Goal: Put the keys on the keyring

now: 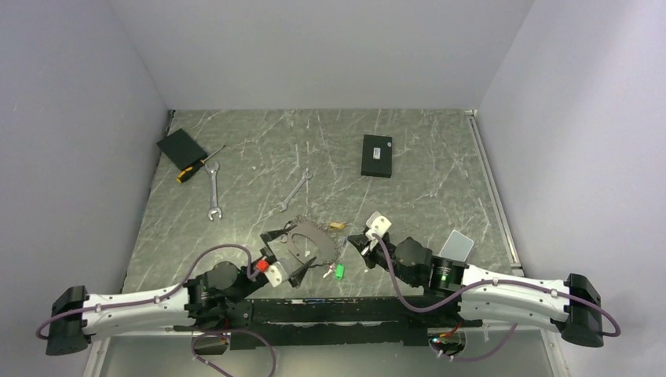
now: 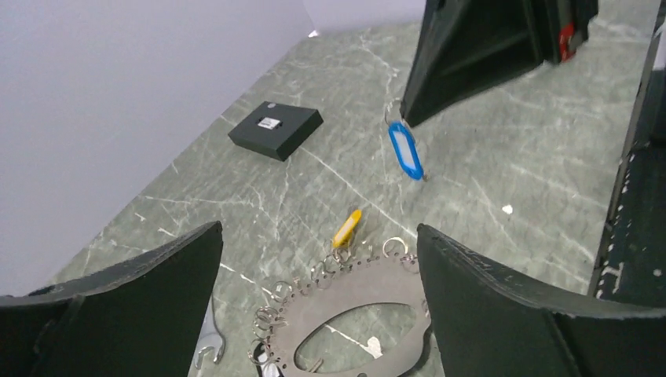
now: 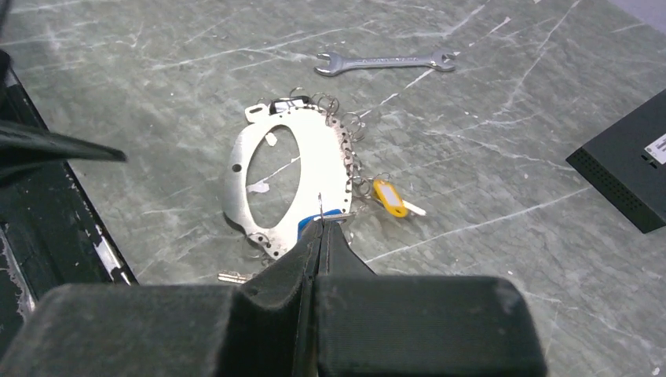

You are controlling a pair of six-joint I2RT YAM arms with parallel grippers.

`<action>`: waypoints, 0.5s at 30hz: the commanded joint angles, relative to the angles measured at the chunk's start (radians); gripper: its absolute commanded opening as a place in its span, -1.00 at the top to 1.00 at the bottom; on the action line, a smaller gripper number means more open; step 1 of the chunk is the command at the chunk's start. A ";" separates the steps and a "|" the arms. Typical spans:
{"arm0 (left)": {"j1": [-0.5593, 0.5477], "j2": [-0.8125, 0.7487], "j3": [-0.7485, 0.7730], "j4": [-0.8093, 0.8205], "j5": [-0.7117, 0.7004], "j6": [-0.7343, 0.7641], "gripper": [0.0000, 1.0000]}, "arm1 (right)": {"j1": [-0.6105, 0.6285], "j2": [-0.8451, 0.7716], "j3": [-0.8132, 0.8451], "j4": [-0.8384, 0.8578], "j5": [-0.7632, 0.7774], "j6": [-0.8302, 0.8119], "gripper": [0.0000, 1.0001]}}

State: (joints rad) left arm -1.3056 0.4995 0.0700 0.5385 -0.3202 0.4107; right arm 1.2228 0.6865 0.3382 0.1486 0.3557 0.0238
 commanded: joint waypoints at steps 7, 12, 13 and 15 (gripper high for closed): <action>0.002 -0.171 0.171 -0.348 -0.210 -0.219 -0.99 | 0.003 0.078 0.037 0.134 -0.002 -0.043 1.00; 0.008 0.045 0.262 -0.395 -0.412 -0.523 -0.99 | 0.003 0.104 0.043 0.129 0.068 -0.048 1.00; 0.014 0.103 0.298 -0.438 -0.391 -0.535 -0.99 | 0.002 0.109 0.044 0.123 0.094 -0.044 1.00; 0.045 0.232 0.376 -0.545 -0.359 -0.585 -0.99 | -0.001 0.125 0.044 0.109 0.142 -0.036 1.00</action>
State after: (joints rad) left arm -1.2949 0.5556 0.3130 0.1638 -0.6319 0.0174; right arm 1.2228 0.7937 0.3393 0.2199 0.3923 -0.0086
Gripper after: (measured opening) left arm 0.994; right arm 0.009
